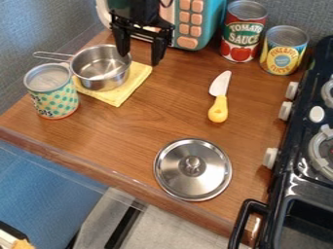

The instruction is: Move the silver pot to the middle of the table

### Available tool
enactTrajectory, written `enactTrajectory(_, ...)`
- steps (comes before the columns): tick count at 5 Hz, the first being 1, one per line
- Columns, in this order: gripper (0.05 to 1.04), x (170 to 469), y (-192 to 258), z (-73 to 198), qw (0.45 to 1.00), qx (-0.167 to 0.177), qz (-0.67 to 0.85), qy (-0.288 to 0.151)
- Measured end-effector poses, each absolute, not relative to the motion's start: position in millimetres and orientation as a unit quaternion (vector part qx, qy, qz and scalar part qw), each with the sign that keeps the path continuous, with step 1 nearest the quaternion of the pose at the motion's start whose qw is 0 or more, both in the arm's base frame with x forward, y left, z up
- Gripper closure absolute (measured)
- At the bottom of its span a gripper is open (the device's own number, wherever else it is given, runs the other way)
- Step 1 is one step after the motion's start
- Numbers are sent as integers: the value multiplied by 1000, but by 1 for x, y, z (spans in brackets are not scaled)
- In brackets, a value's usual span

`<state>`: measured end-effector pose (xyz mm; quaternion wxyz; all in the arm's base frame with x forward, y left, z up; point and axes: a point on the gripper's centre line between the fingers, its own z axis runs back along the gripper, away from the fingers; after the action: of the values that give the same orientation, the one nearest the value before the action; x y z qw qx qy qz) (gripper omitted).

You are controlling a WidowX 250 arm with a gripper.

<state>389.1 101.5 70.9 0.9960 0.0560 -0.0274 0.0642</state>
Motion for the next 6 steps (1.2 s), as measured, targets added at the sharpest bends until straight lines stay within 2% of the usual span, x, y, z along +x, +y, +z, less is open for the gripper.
enactTrajectory(1,83,387,104,69,995,61,72,-21)
enactTrajectory(2,83,381,112,58,994,62,92,-1)
enactTrajectory(3,128,378,117,38,993,58,102,29)
enactTrajectory(4,384,380,117,38,992,57,107,30)
enactTrajectory(5,691,381,116,37,993,51,102,27)
enactTrajectory(6,912,380,118,34,993,47,107,24)
